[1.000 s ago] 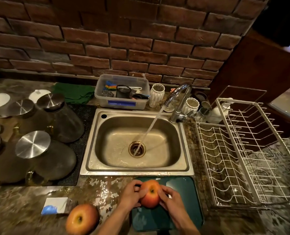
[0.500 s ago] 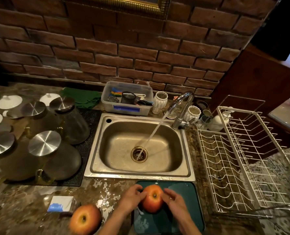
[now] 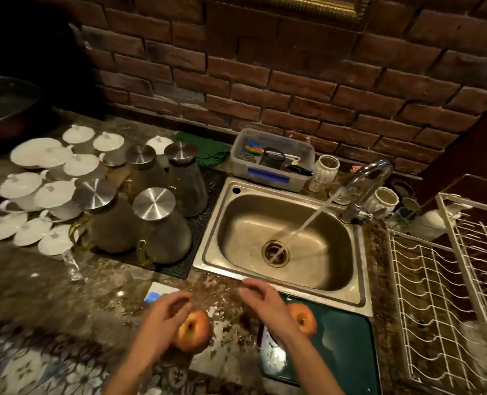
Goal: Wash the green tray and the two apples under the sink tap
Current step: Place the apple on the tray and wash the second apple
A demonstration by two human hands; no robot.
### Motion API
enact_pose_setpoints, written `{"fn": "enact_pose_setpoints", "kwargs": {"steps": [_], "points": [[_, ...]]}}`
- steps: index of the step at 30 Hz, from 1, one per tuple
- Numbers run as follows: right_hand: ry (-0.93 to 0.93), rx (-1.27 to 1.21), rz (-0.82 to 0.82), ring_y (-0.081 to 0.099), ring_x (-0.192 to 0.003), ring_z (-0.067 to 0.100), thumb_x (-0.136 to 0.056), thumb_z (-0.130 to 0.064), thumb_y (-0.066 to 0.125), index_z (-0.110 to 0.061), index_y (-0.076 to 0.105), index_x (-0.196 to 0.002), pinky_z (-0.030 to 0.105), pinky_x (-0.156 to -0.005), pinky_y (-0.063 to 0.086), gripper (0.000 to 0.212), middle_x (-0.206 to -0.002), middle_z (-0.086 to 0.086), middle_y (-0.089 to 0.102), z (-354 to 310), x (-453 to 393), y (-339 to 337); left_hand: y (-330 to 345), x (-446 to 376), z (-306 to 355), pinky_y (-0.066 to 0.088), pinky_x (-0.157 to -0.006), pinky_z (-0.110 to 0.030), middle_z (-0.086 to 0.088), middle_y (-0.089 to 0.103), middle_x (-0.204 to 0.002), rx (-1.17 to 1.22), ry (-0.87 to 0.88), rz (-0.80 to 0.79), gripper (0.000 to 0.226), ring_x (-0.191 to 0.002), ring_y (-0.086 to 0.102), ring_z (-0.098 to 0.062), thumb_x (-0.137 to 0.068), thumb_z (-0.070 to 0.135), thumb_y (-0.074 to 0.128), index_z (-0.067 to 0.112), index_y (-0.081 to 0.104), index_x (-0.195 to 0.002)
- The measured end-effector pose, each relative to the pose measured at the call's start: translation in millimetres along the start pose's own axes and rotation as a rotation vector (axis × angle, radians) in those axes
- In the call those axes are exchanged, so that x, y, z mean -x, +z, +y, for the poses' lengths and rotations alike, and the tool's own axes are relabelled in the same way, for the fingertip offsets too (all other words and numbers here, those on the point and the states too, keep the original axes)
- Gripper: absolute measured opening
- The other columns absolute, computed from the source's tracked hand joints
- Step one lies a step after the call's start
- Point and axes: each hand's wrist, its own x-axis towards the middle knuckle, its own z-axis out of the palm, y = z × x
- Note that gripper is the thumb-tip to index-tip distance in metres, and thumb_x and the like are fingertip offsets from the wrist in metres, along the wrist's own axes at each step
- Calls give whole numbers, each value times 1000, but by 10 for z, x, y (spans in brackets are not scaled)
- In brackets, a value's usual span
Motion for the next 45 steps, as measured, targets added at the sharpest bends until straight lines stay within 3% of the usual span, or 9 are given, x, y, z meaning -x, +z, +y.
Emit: {"fn": "enact_pose_setpoints", "kwargs": {"steps": [5, 9, 13, 17, 21, 26, 33, 40, 45], "points": [[108, 168, -211, 57, -121, 14, -90, -41, 69, -26, 49, -141, 15, -89, 51, 57, -136, 5, 58, 101, -171, 488, 129, 77, -587, 51, -93, -43, -22, 65, -120, 72, -197, 41, 26, -106, 65, -34, -90, 8, 70, 14, 61, -113], [185, 162, -297, 59, -110, 13, -90, -34, 71, -33, 50, -141, 23, -84, 58, 55, -136, 4, 55, 264, -177, 711, 313, 85, -769, 48, -104, -48, -18, 54, -138, 101, -299, 63, 53, -122, 56, -35, -93, 26, 68, 14, 51, -141], [143, 160, -236, 56, -121, 21, -91, -31, 70, -37, 53, -135, 36, -100, 55, 48, -133, 2, 55, 399, -121, 792, 338, 24, -732, 59, -73, -43, -14, 47, -137, 440, -457, 71, 55, -105, 59, -34, -95, 16, 63, 21, 44, -147], [176, 70, -233, 58, -113, 20, -93, -22, 67, -35, 55, -131, 28, -87, 59, 42, -127, 4, 56, 382, -105, 808, 329, -3, -660, 55, -72, -41, -15, 48, -136, 584, -521, 79, 57, -104, 58, -39, -94, 5, 63, 17, 44, -147], [204, 35, -233, 59, -104, 16, -95, -12, 63, -27, 55, -132, 32, -87, 58, 41, -118, 2, 59, 298, -94, 722, 361, -27, -567, 54, -79, -51, -22, 46, -141, 538, -509, 86, 57, -108, 55, -46, -91, 0, 66, 11, 47, -144], [200, 18, -170, 59, -121, 24, -95, -18, 64, -30, 55, -131, 39, -96, 56, 38, -132, 7, 59, 183, -103, 305, 629, -138, -279, 56, -72, -44, -20, 49, -134, 538, -455, 14, 49, -115, 56, -50, -91, 2, 66, 13, 51, -136], [93, -169, 82, 63, -110, 17, -92, -35, 67, -47, 61, -114, 30, -83, 58, 26, -121, 0, 63, 8, -258, -484, 1119, -574, 605, 60, -62, -37, -15, 60, -113, 501, -307, -156, 29, -87, 68, -30, -83, 12, 77, 35, 69, -99], [15, -428, 259, 61, -121, 29, -89, -45, 68, -48, 61, -125, 46, -87, 61, 36, -139, 4, 49, -145, -598, -1182, 1666, -1180, 1460, 63, -70, -42, -9, 62, -116, 432, -193, -410, 35, -93, 74, -36, -86, 16, 73, 39, 68, -112], [-46, -673, 313, 62, -119, 29, -92, -37, 67, -38, 64, -126, 33, -77, 61, 34, -144, 7, 48, -232, -965, -1567, 2017, -1623, 1764, 64, -79, -40, -5, 60, -125, 406, -183, -517, 36, -102, 72, -31, -84, 29, 76, 44, 68, -116]]}}
